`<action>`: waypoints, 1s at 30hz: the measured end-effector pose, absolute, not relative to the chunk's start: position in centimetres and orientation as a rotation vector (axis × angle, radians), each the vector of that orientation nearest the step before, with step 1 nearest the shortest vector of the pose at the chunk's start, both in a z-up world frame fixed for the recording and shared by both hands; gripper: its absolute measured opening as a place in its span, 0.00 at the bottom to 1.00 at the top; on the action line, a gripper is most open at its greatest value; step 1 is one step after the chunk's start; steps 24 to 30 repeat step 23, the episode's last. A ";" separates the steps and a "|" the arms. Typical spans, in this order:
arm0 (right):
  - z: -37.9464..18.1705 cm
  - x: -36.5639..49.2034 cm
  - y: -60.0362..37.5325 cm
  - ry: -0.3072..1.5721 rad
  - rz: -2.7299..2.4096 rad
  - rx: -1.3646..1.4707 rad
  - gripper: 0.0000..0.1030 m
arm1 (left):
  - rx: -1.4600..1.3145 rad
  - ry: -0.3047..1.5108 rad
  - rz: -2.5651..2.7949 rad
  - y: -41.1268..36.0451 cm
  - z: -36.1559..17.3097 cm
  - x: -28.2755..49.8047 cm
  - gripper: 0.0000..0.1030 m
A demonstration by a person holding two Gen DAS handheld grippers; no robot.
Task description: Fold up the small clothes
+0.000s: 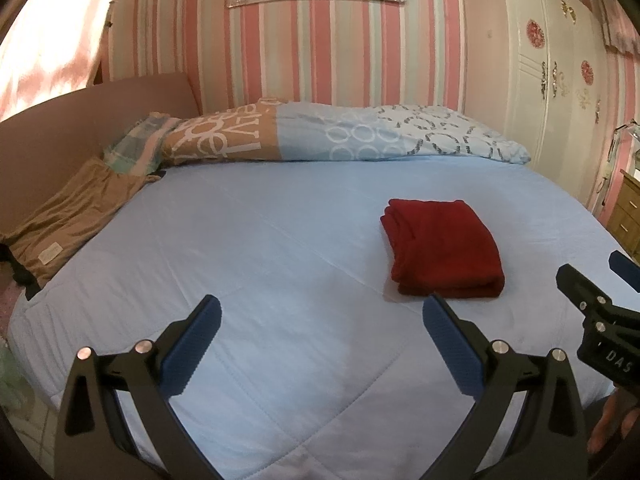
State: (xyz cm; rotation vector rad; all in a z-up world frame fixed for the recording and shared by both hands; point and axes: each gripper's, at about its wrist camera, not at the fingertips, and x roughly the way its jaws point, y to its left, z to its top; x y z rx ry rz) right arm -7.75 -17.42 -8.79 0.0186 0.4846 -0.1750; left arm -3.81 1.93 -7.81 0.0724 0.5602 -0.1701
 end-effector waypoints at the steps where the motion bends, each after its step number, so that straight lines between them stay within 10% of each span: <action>1: -8.8 -7.7 -17.4 0.485 -0.175 0.020 0.97 | 0.074 0.560 -0.169 1.9 -7.8 -3.8 0.98; 30: -8.9 -7.6 -17.4 0.491 -0.177 0.023 0.97 | 0.061 0.582 -0.169 1.9 -7.7 -3.5 0.98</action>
